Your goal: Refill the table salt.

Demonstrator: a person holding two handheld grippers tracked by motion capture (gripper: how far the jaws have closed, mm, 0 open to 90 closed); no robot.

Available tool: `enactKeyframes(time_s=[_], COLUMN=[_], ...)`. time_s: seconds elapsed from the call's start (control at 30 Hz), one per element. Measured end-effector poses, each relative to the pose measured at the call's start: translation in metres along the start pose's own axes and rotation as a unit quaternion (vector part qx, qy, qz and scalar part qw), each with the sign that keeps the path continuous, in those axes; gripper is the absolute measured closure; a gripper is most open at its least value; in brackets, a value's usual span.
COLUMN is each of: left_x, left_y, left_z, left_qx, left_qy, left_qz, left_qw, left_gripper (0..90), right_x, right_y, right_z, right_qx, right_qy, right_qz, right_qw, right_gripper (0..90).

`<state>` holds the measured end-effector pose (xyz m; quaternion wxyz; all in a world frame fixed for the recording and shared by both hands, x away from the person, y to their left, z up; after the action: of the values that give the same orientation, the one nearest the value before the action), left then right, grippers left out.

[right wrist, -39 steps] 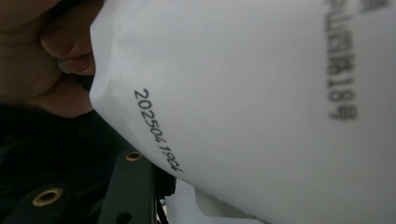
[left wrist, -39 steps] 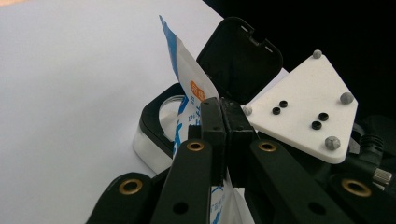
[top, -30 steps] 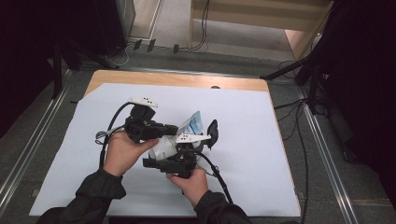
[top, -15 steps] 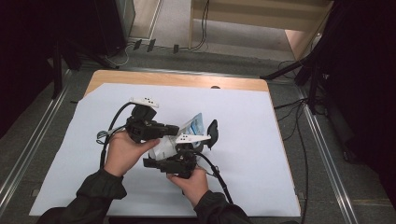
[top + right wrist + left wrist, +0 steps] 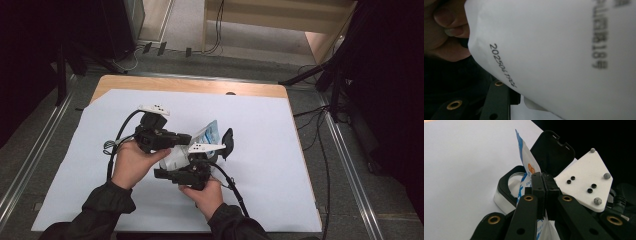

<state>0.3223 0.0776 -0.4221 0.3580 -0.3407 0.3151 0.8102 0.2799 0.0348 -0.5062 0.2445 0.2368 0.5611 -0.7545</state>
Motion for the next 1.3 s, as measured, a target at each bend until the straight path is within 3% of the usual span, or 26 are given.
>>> enactKeyframes(time_s=[0.7,1.3], left_x=[-0.0023,-0.004], left_y=[-0.0006,0.0003], left_z=[0.0004,-0.0048], left_qx=[-0.008,-0.007], left_qy=[0.011,0.004], left_qz=[-0.002,-0.006], left_qw=[0.9999,0.9999], left_gripper=[90.0,90.0], right_x=[-0.0028,-0.0031], right_y=[0.0005,0.004], right_z=[0.0018,0.0021], right_qx=[0.002,0.002], right_qy=[0.009,0.007], right_qz=[-0.006,-0.019], right_qw=[0.9999,0.9998], right_gripper=[59.5,58.3])
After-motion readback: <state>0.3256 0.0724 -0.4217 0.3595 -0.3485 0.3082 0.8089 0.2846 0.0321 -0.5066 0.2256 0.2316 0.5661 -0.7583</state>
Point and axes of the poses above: each handheld gripper's, and its own axes: z roughly backward along the jaws, x roughly out of its underside, y roughly to its right, the point moved 7 cm from there along -z, roughly forward along the jaws, and after that the axes turned 9 degrees about -z, right-handed, at the moved point
